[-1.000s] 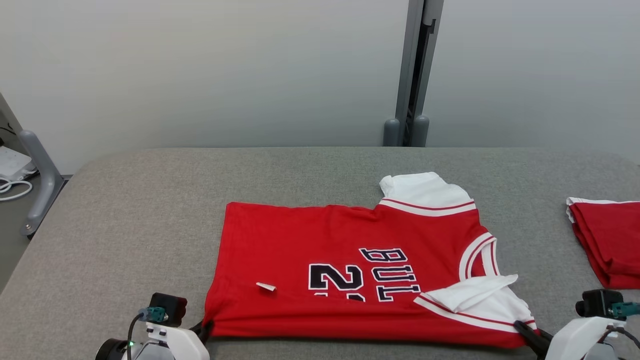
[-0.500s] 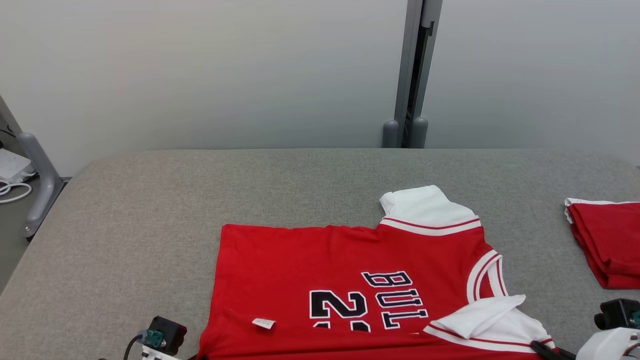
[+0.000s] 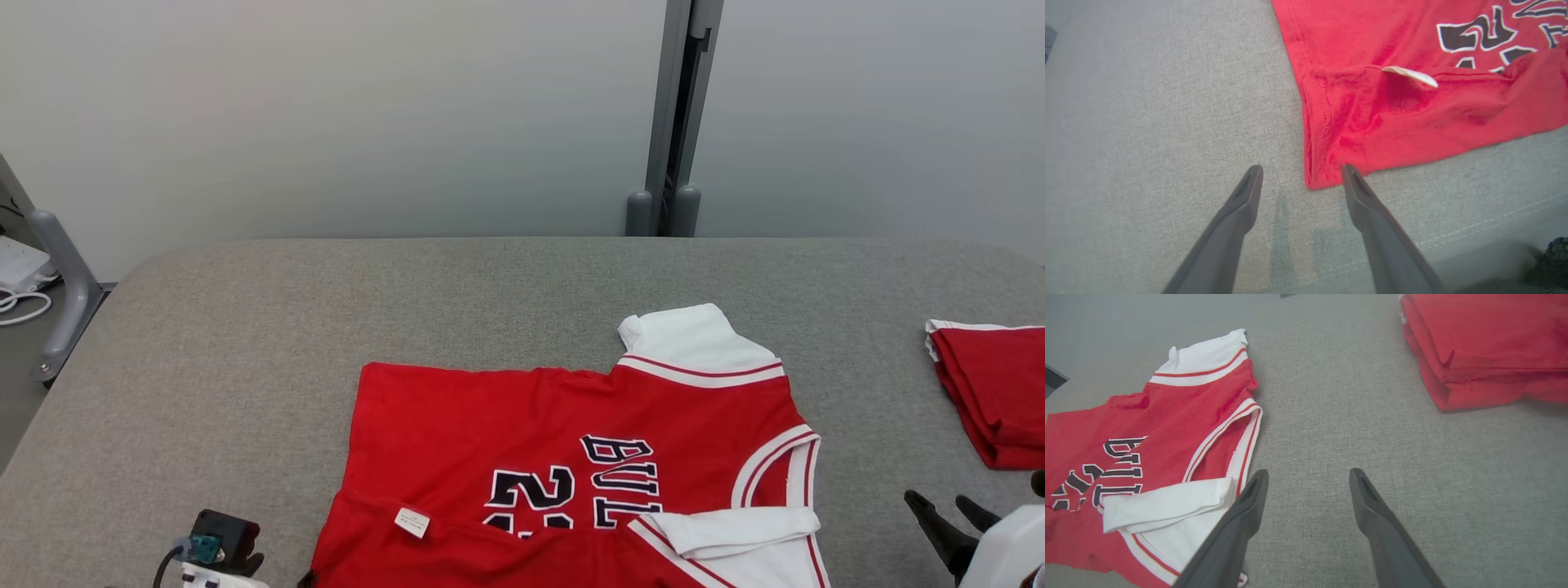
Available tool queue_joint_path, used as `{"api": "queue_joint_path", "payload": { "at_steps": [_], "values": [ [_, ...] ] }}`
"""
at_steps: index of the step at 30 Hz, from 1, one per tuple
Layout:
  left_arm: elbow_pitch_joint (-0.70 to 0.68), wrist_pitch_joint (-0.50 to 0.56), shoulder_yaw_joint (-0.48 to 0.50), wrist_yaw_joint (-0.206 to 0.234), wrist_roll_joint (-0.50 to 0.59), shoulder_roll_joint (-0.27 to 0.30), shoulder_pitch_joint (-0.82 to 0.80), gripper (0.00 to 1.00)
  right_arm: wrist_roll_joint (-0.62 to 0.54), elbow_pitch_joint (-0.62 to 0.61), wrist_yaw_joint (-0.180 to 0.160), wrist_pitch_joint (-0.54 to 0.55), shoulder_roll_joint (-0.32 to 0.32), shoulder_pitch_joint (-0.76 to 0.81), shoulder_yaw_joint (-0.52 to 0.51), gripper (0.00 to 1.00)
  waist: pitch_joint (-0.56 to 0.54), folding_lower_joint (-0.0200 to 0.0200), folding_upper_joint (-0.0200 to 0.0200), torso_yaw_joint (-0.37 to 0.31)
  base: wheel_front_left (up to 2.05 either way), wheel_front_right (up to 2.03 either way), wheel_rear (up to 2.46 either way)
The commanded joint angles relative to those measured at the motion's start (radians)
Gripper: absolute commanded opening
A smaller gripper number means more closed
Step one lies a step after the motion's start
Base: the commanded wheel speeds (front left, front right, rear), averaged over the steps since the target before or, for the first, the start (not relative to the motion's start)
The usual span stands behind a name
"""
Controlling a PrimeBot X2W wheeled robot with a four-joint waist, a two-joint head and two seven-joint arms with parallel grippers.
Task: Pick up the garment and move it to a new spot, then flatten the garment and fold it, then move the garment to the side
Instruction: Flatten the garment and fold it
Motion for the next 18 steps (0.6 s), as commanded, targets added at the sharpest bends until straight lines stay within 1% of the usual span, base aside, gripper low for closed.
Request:
{"api": "queue_joint_path", "payload": {
  "at_steps": [1,4,9,13,17,18],
  "values": [
    [-0.014,-0.012,0.014,0.016,0.004,0.009,-0.002,1.0,-0.032,-0.014,0.0,-0.015,0.013,-0.011,-0.026,1.0,0.002,0.0,0.0,0.0,0.0,0.0,0.0],
    [-0.038,-0.034,0.036,0.04,0.003,0.013,-0.01,1.0,-0.098,-0.049,0.0,-0.027,0.055,-0.01,-0.077,1.0,0.008,0.0,0.0,0.0,0.0,0.0,0.0],
    [-0.045,-0.082,0.066,0.066,0.002,-0.003,-0.022,1.0,-0.205,-0.128,0.0,-0.05,0.112,0.005,-0.141,1.0,0.015,0.0,0.0,-0.002,0.0,0.0,0.0],
    [-0.025,-0.146,0.094,0.084,0.008,-0.038,-0.041,1.0,-0.28,-0.193,0.0,-0.085,0.15,0.011,-0.17,1.0,0.023,0.0,0.0,-0.004,0.0,0.0,0.0],
    [0.029,-0.22,0.115,0.093,0.022,-0.085,-0.067,1.0,-0.351,-0.246,0.0,-0.13,0.183,0.009,-0.182,1.0,0.037,0.0,0.0,-0.014,0.0,0.0,0.0],
    [0.029,-0.22,0.115,0.093,0.022,-0.085,-0.067,1.0,-0.351,-0.246,0.0,-0.13,0.183,0.009,-0.182,1.0,0.037,0.0,0.0,-0.014,0.0,0.0,0.0]
  ]
}}
